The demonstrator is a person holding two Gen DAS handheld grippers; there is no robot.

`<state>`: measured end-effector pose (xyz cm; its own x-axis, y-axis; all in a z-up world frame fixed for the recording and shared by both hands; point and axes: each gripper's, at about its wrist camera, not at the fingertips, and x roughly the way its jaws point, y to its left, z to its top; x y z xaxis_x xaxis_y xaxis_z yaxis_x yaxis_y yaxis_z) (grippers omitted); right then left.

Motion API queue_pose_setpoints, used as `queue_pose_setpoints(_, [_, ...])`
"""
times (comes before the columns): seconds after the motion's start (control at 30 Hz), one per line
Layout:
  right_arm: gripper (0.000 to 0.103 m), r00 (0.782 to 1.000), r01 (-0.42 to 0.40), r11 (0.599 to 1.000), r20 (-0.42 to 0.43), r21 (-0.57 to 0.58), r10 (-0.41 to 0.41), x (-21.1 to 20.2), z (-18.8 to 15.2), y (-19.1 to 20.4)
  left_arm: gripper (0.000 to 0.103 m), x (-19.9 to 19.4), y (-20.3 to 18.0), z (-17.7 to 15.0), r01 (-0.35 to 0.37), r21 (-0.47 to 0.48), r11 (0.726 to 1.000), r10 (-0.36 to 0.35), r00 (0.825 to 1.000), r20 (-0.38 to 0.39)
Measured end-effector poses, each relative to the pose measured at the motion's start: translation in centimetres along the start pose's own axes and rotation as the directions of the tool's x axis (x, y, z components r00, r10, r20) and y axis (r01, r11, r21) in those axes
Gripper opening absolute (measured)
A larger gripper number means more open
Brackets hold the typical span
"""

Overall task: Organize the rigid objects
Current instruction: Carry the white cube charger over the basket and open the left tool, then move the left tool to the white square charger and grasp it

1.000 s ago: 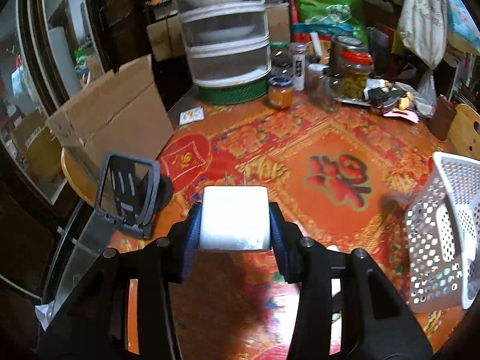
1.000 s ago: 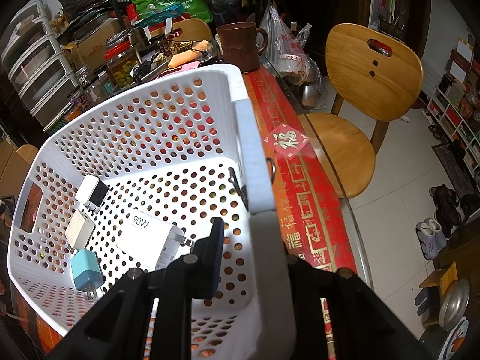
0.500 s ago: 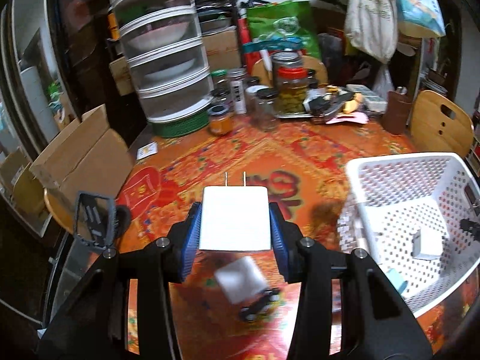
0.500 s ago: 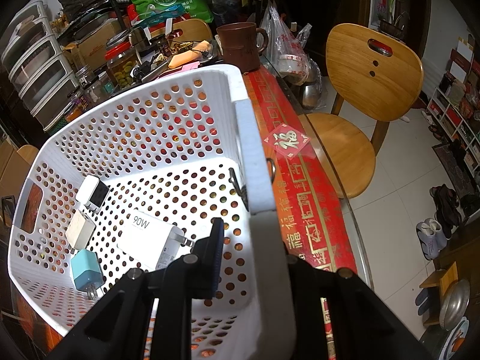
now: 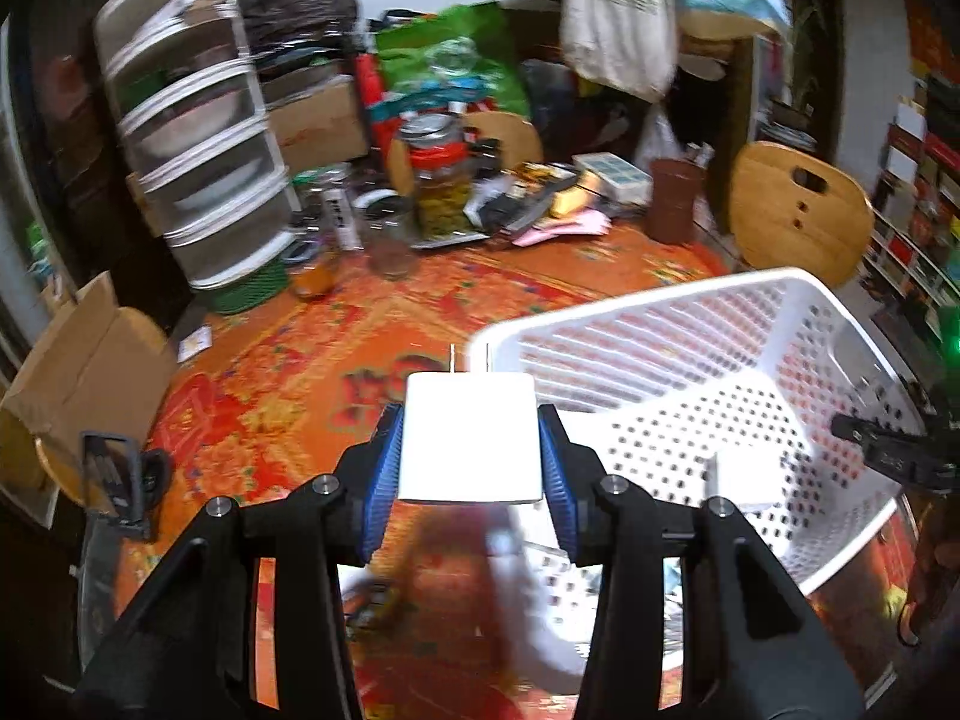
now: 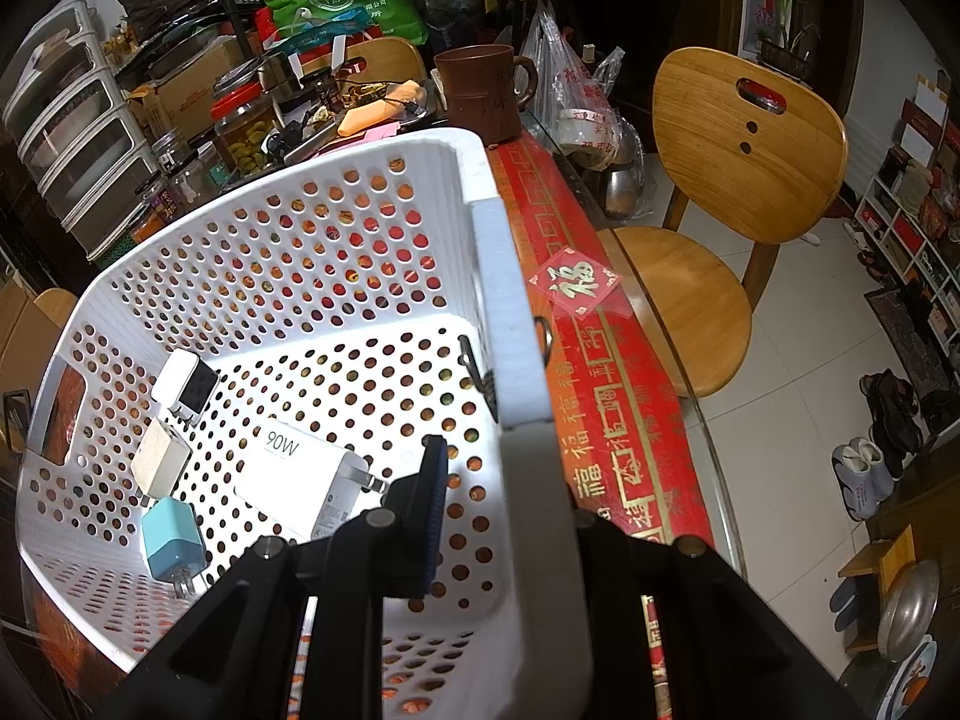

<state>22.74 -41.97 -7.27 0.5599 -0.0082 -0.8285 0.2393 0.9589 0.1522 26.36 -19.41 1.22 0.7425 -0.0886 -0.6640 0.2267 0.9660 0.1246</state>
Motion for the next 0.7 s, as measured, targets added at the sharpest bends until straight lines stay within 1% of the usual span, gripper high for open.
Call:
queue_pose_setpoints(0.17, [0.021,1.000,0.000,1.000,0.000,-0.001,0.000,0.0,0.0,0.0,0.040,2.1,-3.7,-0.5,0.056,0.037,0.998,-0.054,0.997,-0.057])
queue_pose_setpoints(0.37, [0.021,1.000,0.000,1.000,0.000,0.001,0.000,0.0,0.0,0.0,0.040,5.1,-6.5,-1.1,0.055,0.074,0.996,-0.047,0.993,-0.111])
queue_pose_setpoints(0.57, [0.021,1.000,-0.001,1.000,0.001,0.001,0.001,0.0,0.0,0.0,0.040,6.4,-8.2,-1.7,0.082,0.082,0.993,-0.071,0.988,-0.135])
queue_pose_setpoints(0.7, [0.021,1.000,0.000,1.000,0.001,0.001,0.000,0.0,0.0,0.0,0.041,6.9,-8.4,-2.0,0.106,0.072,0.992,-0.094,0.984,-0.149])
